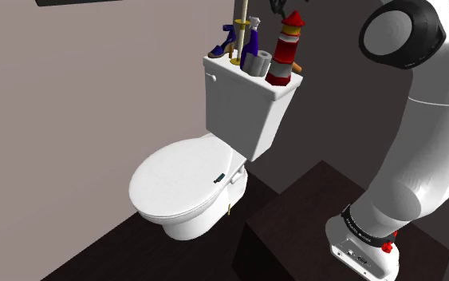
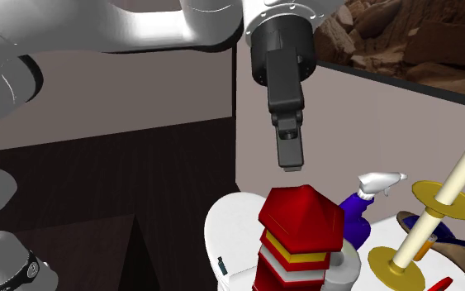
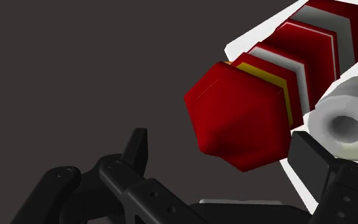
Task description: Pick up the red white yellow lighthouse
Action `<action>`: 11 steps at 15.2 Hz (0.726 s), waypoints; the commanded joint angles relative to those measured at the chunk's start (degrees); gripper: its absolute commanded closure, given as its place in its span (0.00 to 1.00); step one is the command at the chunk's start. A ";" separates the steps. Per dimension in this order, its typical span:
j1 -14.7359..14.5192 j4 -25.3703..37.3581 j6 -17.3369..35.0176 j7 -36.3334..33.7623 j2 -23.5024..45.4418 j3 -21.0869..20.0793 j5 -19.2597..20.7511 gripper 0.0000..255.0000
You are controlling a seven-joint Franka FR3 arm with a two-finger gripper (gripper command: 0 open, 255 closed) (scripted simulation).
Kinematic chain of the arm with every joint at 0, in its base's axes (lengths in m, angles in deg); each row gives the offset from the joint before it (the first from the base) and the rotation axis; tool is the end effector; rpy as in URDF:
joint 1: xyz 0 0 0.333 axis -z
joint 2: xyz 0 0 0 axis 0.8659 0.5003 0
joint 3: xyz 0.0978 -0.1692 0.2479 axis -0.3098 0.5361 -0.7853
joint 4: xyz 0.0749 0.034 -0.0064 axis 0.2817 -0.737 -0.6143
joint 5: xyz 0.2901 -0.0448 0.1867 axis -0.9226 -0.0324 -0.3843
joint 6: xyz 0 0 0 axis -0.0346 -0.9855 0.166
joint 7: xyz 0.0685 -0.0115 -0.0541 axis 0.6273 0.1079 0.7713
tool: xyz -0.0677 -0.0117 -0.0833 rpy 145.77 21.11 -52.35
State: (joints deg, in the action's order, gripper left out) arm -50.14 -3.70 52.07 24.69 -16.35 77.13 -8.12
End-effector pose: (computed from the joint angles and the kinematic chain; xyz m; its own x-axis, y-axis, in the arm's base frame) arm 0.5870 -0.1429 0.6531 0.8974 -0.3850 0.2153 -0.4299 -0.6537 0.6228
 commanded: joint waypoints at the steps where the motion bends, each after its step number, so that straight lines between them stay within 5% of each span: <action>1: -0.04 -0.73 0.56 -0.77 0.17 0.09 0.33 0.00; 8: 0.81 -8.40 4.71 -4.02 -2.26 -0.11 -0.27 0.00; 9: 0.83 -8.27 4.67 -3.94 -2.21 -0.09 -0.27 1.00; 11: 0.83 -8.17 4.62 -3.88 -2.19 -0.08 -0.26 1.00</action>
State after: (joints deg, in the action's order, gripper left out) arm -49.34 -11.80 56.68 20.81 -18.56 77.02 -8.38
